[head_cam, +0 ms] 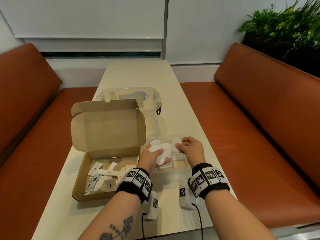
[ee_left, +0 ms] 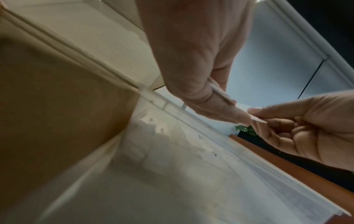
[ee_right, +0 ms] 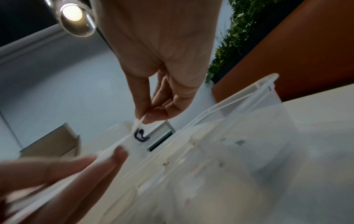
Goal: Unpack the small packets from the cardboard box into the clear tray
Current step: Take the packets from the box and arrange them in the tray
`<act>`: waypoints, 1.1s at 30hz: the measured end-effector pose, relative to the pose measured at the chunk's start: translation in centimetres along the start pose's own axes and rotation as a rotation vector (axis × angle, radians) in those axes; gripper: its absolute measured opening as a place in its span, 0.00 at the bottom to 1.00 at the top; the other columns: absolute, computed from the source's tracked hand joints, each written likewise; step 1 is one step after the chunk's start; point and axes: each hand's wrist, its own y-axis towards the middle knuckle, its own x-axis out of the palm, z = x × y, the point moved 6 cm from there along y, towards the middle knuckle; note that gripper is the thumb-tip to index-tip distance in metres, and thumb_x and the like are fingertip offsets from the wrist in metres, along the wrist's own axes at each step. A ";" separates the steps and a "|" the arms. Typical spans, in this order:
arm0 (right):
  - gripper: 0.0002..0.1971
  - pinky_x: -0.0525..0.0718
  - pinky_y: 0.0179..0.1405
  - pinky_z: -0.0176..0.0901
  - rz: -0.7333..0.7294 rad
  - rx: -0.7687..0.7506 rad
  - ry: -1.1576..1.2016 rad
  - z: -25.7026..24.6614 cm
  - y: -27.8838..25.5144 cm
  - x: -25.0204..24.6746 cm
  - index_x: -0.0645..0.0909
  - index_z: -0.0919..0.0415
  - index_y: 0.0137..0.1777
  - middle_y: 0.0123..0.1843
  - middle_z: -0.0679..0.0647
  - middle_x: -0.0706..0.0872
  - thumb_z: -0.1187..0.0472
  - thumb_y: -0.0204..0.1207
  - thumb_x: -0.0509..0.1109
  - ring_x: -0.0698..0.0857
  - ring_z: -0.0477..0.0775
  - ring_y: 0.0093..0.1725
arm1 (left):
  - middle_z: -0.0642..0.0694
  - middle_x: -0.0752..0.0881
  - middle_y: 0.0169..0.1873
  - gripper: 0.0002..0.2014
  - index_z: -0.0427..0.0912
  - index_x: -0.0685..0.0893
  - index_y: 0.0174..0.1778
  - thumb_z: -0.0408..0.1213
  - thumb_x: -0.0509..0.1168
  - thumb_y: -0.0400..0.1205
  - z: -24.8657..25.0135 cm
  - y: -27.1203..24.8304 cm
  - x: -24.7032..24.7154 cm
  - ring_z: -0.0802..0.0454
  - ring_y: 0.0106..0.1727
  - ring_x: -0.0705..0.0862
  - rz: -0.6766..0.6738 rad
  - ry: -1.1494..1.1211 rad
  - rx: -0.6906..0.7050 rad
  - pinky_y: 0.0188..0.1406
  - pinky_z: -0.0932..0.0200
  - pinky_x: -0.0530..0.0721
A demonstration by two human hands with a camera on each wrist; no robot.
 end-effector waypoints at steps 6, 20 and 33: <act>0.09 0.80 0.55 0.37 -0.014 -0.114 -0.350 -0.6 1.7 -1.4 0.89 0.64 0.53 0.51 0.57 0.91 0.65 0.74 0.73 0.86 0.50 0.50 | 0.35 0.76 0.61 0.13 0.42 0.78 0.55 0.20 0.59 0.82 -0.1 0.0 -1.1 0.35 0.60 0.80 0.023 0.002 0.024 0.29 0.51 0.90; 0.16 0.81 0.60 0.44 -0.309 -0.212 -0.968 1.2 1.5 2.7 0.85 0.62 0.58 0.58 0.60 0.87 0.71 0.79 0.59 0.84 0.58 0.56 | 0.36 0.77 0.59 0.14 0.43 0.78 0.56 0.20 0.61 0.82 0.0 0.0 -2.0 0.37 0.54 0.82 0.024 -0.003 0.009 0.28 0.51 0.90; 0.14 0.78 0.55 0.39 -0.279 -0.354 -0.988 1.7 1.7 2.9 0.87 0.59 0.54 0.53 0.56 0.87 0.72 0.78 0.62 0.81 0.54 0.56 | 0.38 0.78 0.55 0.14 0.45 0.78 0.51 0.19 0.61 0.82 0.0 0.3 -2.0 0.38 0.51 0.82 0.014 0.013 -0.011 0.27 0.50 0.89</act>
